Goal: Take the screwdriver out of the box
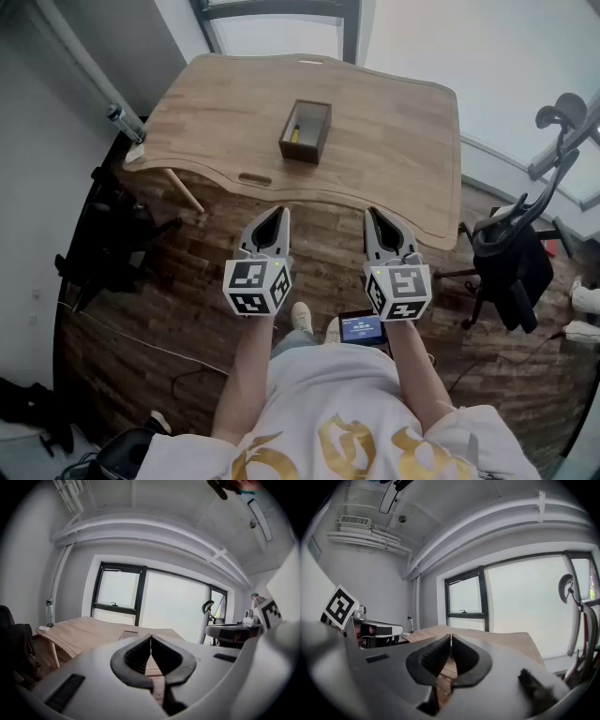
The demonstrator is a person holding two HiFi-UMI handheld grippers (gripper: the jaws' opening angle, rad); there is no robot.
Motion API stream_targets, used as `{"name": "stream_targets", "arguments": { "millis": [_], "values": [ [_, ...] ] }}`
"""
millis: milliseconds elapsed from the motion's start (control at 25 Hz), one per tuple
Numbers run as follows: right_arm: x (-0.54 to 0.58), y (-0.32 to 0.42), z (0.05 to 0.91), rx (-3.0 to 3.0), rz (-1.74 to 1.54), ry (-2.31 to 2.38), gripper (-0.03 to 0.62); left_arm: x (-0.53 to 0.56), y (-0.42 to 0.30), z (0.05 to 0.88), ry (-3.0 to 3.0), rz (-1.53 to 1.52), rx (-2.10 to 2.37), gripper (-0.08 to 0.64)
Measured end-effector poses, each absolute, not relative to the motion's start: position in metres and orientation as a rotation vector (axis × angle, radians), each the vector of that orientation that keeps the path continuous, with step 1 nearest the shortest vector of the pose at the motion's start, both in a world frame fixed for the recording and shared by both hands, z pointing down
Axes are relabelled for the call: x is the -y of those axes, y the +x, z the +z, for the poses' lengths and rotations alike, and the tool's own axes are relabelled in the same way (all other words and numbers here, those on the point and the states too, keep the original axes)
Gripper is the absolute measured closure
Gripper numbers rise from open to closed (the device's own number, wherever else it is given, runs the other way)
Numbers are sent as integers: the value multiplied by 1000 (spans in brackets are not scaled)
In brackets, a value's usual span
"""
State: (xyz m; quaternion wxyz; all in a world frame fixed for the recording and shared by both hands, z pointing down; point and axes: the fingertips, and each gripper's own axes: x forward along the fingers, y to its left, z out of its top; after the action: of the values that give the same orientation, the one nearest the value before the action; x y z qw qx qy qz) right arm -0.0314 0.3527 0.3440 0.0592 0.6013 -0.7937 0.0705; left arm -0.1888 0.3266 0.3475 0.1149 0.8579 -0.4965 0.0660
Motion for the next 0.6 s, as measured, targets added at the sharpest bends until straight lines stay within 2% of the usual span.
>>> {"name": "stream_targets", "arguments": {
  "millis": [600],
  "values": [
    [-351, -29, 343, 2464, 249, 1782, 558, -318, -194, 355, 2433, 276, 1509, 548]
  ]
}}
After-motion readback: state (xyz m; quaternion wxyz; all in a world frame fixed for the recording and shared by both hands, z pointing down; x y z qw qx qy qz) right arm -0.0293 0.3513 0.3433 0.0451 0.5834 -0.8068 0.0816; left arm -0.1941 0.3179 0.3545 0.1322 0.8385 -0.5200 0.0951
